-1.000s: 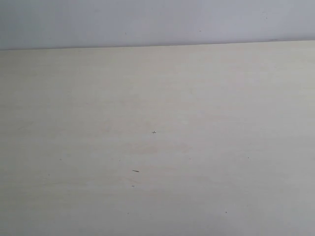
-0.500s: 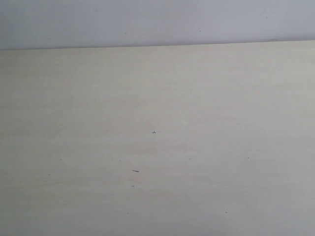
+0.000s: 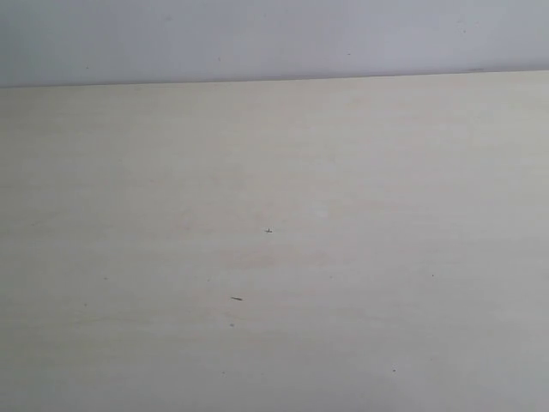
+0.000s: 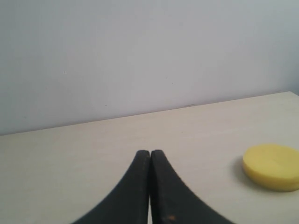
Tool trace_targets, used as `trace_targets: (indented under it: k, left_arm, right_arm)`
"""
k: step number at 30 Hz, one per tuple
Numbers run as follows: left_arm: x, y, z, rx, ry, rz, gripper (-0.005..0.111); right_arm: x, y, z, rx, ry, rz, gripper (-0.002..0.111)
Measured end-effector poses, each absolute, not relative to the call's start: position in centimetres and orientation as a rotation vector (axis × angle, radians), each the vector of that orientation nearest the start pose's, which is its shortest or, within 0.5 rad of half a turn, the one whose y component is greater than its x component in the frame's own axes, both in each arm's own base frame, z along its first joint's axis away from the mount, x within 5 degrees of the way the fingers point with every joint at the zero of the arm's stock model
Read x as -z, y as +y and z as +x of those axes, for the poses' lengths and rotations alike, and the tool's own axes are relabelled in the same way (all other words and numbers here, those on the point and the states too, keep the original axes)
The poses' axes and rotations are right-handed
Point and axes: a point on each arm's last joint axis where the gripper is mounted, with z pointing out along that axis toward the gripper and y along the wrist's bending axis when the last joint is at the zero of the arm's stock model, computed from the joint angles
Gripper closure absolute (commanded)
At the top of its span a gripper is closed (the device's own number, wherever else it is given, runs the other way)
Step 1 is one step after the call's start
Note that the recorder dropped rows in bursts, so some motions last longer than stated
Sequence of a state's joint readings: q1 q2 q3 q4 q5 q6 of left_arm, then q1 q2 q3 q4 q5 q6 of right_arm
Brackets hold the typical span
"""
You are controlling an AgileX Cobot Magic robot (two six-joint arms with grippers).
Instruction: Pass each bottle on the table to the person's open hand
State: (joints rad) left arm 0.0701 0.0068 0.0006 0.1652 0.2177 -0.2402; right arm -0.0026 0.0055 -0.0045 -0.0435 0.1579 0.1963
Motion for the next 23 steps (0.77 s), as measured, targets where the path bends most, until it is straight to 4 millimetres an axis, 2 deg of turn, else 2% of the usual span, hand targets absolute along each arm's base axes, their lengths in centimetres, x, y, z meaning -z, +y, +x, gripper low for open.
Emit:
trace_targets:
  k: [23]
  left_arm:
    - [-19.31, 0.72, 5.58, -0.024, 1.699, -0.153, 0.107]
  right_arm:
    - [-19.99, -0.06, 5.65, -0.118, 1.64, 0.14, 0.108]
